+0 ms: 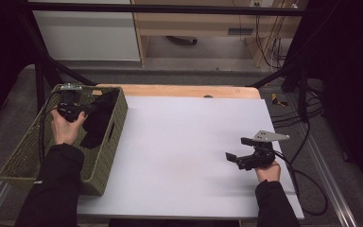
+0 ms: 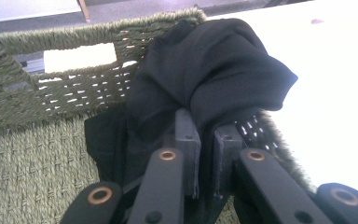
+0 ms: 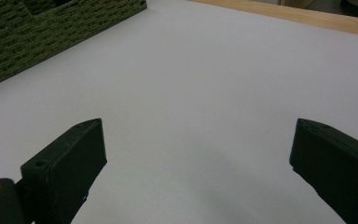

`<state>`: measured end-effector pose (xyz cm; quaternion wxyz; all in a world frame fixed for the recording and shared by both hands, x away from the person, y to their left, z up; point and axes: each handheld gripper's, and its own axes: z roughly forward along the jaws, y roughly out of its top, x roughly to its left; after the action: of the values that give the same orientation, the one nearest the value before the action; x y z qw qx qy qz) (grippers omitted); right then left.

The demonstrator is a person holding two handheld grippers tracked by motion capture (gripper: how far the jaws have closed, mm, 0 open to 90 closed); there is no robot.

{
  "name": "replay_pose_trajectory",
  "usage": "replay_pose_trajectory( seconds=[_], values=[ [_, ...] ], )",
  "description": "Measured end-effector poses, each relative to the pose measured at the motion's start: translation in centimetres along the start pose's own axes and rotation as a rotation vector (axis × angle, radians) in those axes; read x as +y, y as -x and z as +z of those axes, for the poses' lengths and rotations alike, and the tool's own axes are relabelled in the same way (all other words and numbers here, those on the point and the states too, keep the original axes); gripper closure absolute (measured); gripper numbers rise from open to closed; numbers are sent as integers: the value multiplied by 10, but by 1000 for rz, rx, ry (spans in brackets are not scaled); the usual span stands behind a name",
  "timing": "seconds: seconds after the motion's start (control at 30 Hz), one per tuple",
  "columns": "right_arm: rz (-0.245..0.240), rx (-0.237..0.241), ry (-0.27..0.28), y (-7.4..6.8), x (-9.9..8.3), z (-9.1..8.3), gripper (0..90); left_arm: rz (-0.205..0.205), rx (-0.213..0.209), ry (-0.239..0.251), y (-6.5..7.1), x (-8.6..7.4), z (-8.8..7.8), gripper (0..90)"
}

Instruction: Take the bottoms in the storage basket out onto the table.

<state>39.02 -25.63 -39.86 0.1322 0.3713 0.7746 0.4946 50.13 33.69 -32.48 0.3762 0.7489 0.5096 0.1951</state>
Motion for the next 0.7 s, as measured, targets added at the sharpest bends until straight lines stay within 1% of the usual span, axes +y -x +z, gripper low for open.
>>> replay_pose_trajectory(
  seconds=[0.03,0.2,0.27,0.57,0.7],
  values=[
    [1,-1,1,0,0,0,41,1,1,3,0,0,-2,833],
    [2,-1,1,0,0,0,41,-5,-21,23,0,1,-9,833],
    [2,-2,1,0,0,0,41,-6,-23,27,-1,1,-12,833],
    [1,-1,-1,0,0,0,41,-1,-40,32,-1,0,-23,834],
    [2,-1,-3,0,0,0,41,-12,-53,50,-2,1,-30,834]
  ],
)
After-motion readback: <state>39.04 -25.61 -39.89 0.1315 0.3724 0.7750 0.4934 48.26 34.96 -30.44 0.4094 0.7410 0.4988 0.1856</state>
